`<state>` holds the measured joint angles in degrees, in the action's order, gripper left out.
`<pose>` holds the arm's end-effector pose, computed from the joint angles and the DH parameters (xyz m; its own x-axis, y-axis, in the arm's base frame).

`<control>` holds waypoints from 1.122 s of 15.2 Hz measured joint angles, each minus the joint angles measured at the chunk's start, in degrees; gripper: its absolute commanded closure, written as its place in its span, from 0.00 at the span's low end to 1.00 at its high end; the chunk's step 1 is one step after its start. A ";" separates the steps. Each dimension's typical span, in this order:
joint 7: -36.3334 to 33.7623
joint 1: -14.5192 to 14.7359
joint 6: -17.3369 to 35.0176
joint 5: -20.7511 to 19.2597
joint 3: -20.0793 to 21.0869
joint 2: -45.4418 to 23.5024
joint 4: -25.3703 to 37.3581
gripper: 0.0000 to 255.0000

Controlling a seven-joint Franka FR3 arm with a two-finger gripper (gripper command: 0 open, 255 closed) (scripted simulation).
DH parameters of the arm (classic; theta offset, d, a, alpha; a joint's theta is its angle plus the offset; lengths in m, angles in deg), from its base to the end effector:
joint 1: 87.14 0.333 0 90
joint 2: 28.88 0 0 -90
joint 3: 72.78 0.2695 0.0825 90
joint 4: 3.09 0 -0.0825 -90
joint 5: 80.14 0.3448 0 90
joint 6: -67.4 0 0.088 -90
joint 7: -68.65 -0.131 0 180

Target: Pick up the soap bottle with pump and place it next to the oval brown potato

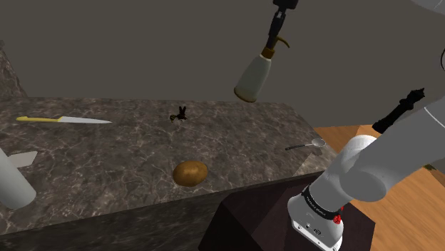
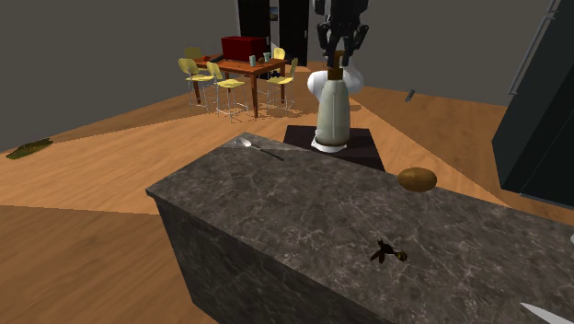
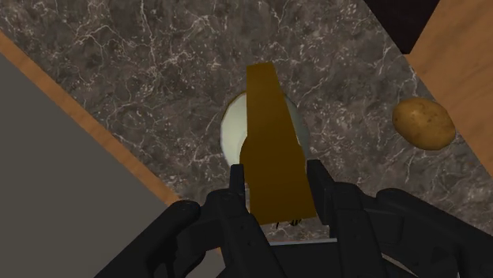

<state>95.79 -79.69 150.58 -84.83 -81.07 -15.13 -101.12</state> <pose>0.4368 -0.0252 0.5970 0.8980 0.4382 -0.0407 0.4395 -0.8977 0.0322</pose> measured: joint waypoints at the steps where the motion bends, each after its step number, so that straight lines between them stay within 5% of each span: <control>1: -1.10 0.37 -0.58 0.01 0.74 1.30 -0.80 1.00; 17: -22.05 6.81 -12.21 5.44 15.39 9.59 1.72 1.00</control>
<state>73.74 -72.89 138.38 -79.39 -65.68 -5.54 -99.40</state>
